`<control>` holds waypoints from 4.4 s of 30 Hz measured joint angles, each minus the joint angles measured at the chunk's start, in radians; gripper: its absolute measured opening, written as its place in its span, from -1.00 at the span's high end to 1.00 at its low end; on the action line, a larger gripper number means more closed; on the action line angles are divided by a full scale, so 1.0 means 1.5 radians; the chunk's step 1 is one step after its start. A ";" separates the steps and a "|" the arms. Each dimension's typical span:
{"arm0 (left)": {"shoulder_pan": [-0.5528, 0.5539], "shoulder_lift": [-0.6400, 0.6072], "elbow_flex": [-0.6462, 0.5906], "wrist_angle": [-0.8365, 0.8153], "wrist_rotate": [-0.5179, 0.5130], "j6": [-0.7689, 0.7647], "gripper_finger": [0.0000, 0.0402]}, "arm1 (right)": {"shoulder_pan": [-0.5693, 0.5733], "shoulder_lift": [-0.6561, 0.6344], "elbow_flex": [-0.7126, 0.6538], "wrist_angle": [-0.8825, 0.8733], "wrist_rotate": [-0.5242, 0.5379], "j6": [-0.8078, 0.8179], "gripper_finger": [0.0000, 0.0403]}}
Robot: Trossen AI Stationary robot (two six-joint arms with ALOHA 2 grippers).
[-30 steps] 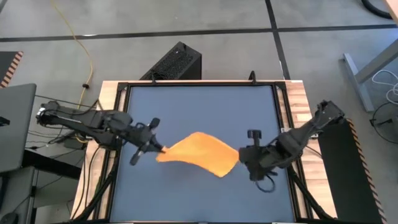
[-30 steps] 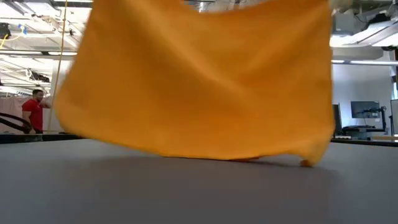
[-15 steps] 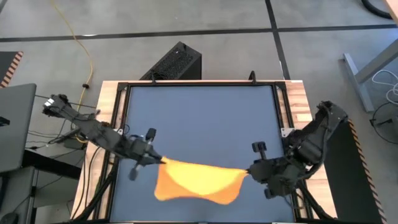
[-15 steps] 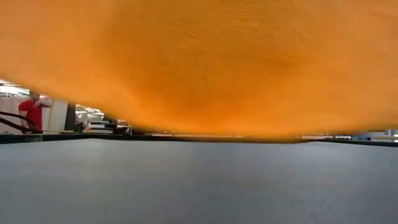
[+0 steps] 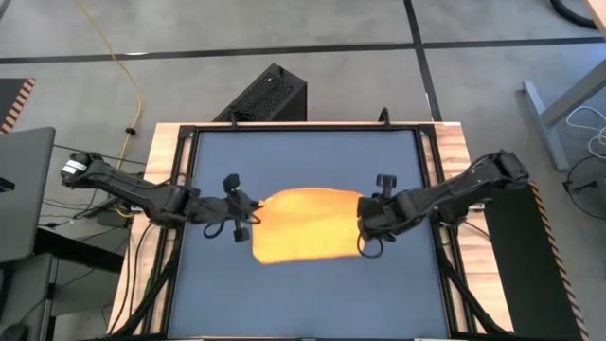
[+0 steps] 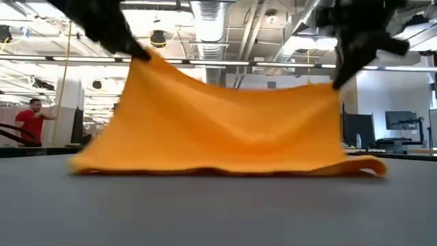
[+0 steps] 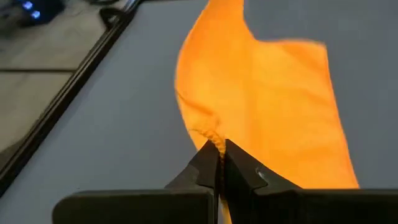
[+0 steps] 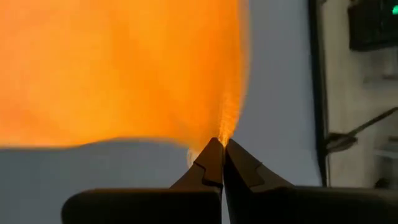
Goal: Roll towel
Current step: Fold the orange microfiber towel
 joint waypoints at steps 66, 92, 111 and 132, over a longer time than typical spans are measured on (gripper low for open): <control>0.176 0.004 -0.212 0.197 0.364 -0.069 0.56 | -0.007 0.005 -0.162 0.294 -0.112 0.126 0.16; 0.296 0.202 -0.265 0.377 0.535 -0.059 0.53 | -0.218 0.005 -0.285 0.507 -0.406 -0.037 0.20; 0.296 0.168 -0.114 0.211 0.530 0.036 1.00 | -0.218 -0.035 -0.195 0.285 -0.217 -0.068 0.94; 0.295 0.025 -0.109 0.203 0.386 -0.043 0.92 | -0.220 -0.152 -0.159 0.281 -0.001 -0.141 0.93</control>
